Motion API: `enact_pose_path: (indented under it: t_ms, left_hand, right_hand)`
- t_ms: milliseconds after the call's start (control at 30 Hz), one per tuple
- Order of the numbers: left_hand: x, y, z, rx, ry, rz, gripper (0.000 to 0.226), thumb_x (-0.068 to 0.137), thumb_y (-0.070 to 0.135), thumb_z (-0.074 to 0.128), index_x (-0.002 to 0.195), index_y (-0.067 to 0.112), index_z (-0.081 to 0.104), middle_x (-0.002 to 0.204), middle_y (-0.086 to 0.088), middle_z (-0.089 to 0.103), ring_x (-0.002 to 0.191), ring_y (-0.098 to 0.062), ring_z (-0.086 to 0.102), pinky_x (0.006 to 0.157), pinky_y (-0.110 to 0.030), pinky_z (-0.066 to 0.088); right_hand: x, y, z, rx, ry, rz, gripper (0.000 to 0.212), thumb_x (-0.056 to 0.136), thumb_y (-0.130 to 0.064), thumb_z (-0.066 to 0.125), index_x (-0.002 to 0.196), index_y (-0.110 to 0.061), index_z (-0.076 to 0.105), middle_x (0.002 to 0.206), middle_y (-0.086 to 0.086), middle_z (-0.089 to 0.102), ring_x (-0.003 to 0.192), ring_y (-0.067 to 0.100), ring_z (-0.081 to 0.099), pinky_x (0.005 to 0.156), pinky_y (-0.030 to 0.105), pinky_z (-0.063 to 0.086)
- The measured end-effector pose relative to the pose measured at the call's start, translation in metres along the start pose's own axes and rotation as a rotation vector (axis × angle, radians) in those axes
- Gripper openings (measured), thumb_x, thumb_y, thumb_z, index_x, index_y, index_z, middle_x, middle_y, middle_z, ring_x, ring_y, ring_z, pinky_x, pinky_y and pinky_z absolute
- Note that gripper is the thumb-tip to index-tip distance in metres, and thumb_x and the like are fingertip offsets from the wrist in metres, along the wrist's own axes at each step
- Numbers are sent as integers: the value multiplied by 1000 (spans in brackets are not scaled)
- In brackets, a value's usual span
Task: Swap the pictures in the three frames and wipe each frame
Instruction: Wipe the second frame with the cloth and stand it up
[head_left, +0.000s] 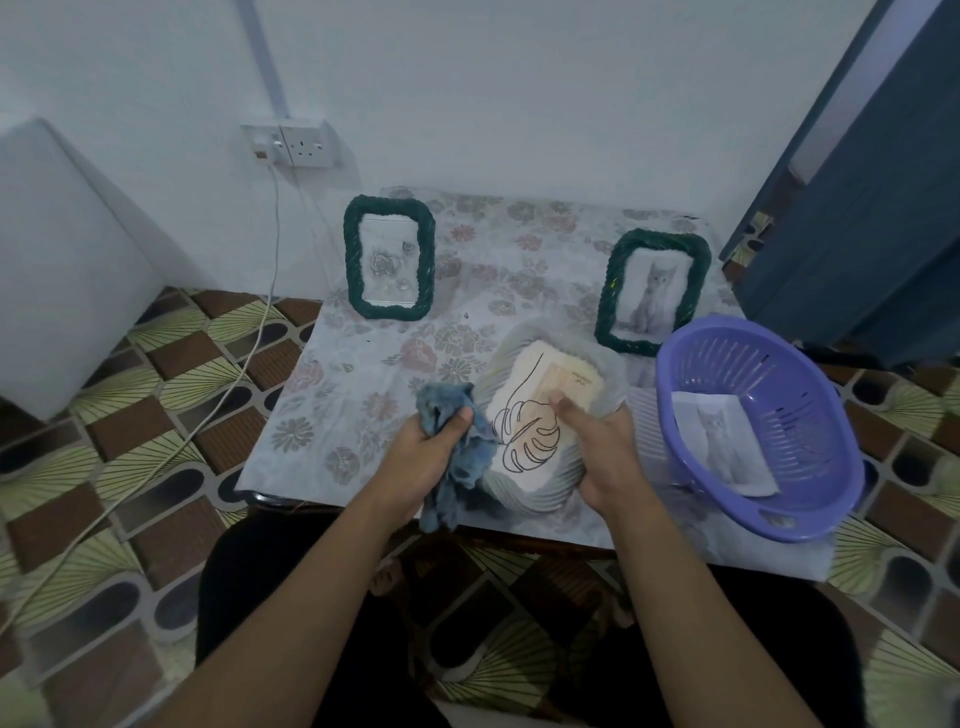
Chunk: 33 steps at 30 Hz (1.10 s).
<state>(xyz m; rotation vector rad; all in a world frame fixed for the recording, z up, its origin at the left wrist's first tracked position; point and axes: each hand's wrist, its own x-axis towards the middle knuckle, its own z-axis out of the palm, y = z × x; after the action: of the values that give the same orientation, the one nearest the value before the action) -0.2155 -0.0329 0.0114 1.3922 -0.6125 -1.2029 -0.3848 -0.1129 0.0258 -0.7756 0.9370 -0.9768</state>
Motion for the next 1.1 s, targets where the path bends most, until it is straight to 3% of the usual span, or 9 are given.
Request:
enact_pose_path:
  t_ms: [100, 233, 433, 633, 767, 867, 1000, 1100]
  left_hand:
    - [1, 7, -2, 110, -12, 6, 21, 93, 35, 63, 104, 19, 70, 101, 1, 76, 97, -17, 72, 89, -35, 56]
    - [5, 16, 1, 145, 1, 56, 32, 87, 45, 65, 101, 17, 72, 98, -3, 76, 95, -20, 72, 89, -39, 56]
    - [3, 15, 9, 156, 197, 109, 28, 90, 44, 65, 89, 17, 74, 84, -4, 76, 83, -18, 73, 75, -36, 59]
    - [-5, 31, 0, -20, -38, 22, 10, 92, 14, 63, 92, 6, 69, 87, -6, 76, 84, -19, 73, 71, -27, 58]
    - [-5, 31, -3, -23, -72, -6, 8, 93, 10, 61, 93, 6, 68, 86, -5, 76, 83, -19, 72, 74, -28, 59]
    - [-6, 33, 6, -7, -1, 46, 11, 96, 13, 60, 90, 9, 68, 81, -2, 75, 81, -16, 72, 71, -26, 56]
    - [-3, 28, 17, 176, 166, 175, 20, 95, 29, 63, 78, 22, 71, 74, 1, 73, 77, -15, 71, 73, -34, 56]
    - [-5, 29, 21, 269, 204, 241, 27, 95, 35, 61, 72, 27, 70, 68, 7, 72, 69, -7, 69, 63, -27, 54]
  right_hand:
    - [-5, -6, 2, -129, -86, -39, 27, 85, 5, 68, 103, -14, 68, 102, 11, 76, 99, 30, 72, 81, 45, 59]
    - [-6, -8, 7, -192, -171, -25, 26, 86, 5, 68, 108, -8, 68, 106, 16, 74, 98, 33, 71, 81, 48, 59]
    - [-6, -11, 14, -217, -189, 20, 28, 84, 6, 69, 111, -3, 67, 104, 18, 74, 98, 36, 71, 81, 50, 59]
    - [-6, -25, 4, -120, -177, 24, 28, 82, 8, 69, 105, -7, 68, 101, 17, 75, 92, 33, 73, 73, 45, 61]
    - [-3, -28, 4, -132, -176, 14, 32, 81, 8, 71, 110, -4, 66, 103, 17, 74, 95, 34, 72, 73, 45, 60]
    - [-5, -23, 8, -138, -160, -8, 30, 80, 7, 72, 107, -5, 68, 102, 16, 75, 94, 33, 73, 73, 44, 60]
    - [-8, -18, 13, -164, -155, -50, 26, 80, 7, 72, 100, -10, 71, 98, 14, 76, 91, 32, 73, 75, 46, 60]
    - [-7, -23, 13, -182, -184, -67, 26, 81, 7, 71, 101, -8, 70, 99, 13, 76, 92, 30, 73, 73, 42, 60]
